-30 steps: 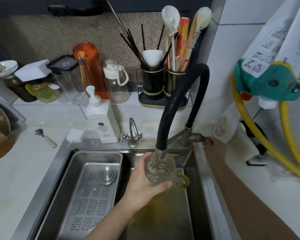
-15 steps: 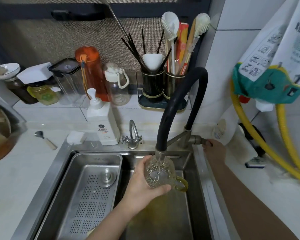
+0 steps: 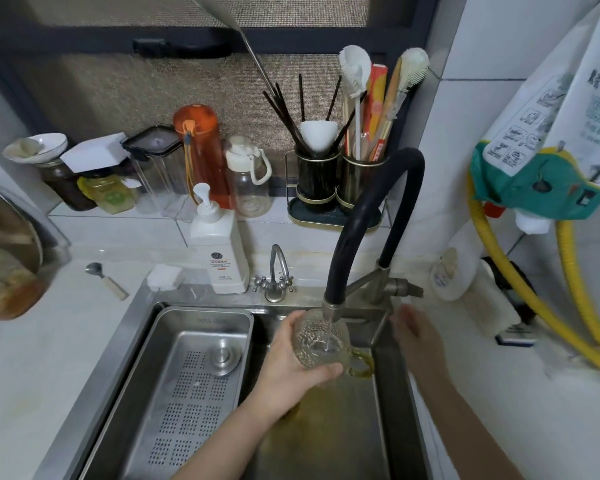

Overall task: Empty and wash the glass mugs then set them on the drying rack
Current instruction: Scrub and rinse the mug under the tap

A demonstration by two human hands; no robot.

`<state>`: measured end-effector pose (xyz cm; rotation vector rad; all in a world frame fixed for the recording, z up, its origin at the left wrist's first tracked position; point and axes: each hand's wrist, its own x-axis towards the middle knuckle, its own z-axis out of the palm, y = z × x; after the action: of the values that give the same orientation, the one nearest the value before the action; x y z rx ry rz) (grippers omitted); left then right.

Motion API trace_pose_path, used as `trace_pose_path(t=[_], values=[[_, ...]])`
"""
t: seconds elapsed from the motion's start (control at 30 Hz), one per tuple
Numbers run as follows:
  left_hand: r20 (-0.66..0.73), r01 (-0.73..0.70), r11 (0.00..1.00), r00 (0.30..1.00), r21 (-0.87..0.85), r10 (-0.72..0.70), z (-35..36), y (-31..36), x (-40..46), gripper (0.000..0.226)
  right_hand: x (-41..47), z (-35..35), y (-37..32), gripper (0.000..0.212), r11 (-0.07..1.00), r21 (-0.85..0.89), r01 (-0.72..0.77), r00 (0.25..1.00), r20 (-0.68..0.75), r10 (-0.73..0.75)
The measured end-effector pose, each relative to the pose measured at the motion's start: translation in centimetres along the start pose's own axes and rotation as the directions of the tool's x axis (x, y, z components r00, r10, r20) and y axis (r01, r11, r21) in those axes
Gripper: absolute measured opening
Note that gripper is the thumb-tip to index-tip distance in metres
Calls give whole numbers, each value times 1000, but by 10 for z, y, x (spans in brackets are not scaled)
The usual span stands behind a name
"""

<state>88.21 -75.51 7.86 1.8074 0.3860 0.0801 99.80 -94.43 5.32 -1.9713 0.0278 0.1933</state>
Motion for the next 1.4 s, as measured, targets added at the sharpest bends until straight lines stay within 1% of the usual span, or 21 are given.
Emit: trace_pose_path(t=[0.07,0.13,0.17,0.2,0.3,0.4,0.5,0.6,0.73,0.77,0.83,0.87,0.93,0.97,1.03,1.07,1.13,1.2,1.27,1.33,1.4], values=[[-21,-4,1000,1000,6,4,-6,-2,3,100,-41,7,-9,26,993,112,36,984,168,-55],[-7,-1,1000,1000,-7,1,-9,-4,5,99,-69,15,-20,41,988,144,58,933,345,-105],[20,6,999,1000,-35,-5,-9,-3,5,98,-77,19,-23,48,988,143,59,910,400,-112],[56,16,998,998,-61,-13,-8,-2,4,94,-81,23,-22,55,990,127,63,902,418,-111],[168,13,996,986,-87,2,-5,4,-3,77,-89,25,-19,67,996,73,47,939,336,-69],[260,17,998,966,-54,-2,-15,2,-12,79,-93,24,-14,66,999,39,34,958,284,-44],[265,-11,1000,964,-17,15,-34,0,-8,82,-94,28,-27,65,995,-4,100,938,334,-93],[275,-29,999,961,12,25,-33,9,5,84,-82,28,-31,62,994,25,102,950,295,-105],[331,-19,1000,943,-15,23,-15,9,-4,62,-94,23,5,63,998,-2,58,980,192,-57],[340,-6,999,940,-31,17,-16,5,-11,60,-100,27,9,63,999,-19,32,982,187,-28],[326,27,998,945,-65,-5,-27,-7,-18,61,-103,39,5,59,1000,-16,7,967,255,-3],[309,40,996,951,-85,-12,-34,-11,-17,63,-100,45,-1,64,1000,6,-16,955,297,13],[280,38,992,960,-123,-2,-42,-13,-7,66,-91,51,-17,89,999,42,9,950,311,-21],[274,29,992,962,-120,5,-41,-10,0,67,-88,51,-25,82,997,68,36,962,268,-53],[284,-5,995,958,-98,33,-31,-1,10,66,-87,42,-23,49,995,69,75,978,191,-87],[302,-20,995,952,-96,49,-24,1,11,60,-86,38,-18,44,995,64,78,985,148,-87],[342,-26,996,938,-87,54,-17,-4,7,54,-97,37,-4,49,997,67,39,995,90,-44],[338,10,996,941,-91,22,-22,-12,0,58,-109,44,5,58,996,85,-15,993,122,5],[321,45,991,947,-126,-2,-34,-18,1,60,-107,56,3,66,996,85,-22,984,177,7],[302,34,990,953,-137,9,-39,-15,11,59,-94,64,-4,75,994,113,-13,986,164,-5],[324,-8,994,945,-113,44,-31,-8,20,58,-85,59,-3,59,995,98,14,995,97,-24]])
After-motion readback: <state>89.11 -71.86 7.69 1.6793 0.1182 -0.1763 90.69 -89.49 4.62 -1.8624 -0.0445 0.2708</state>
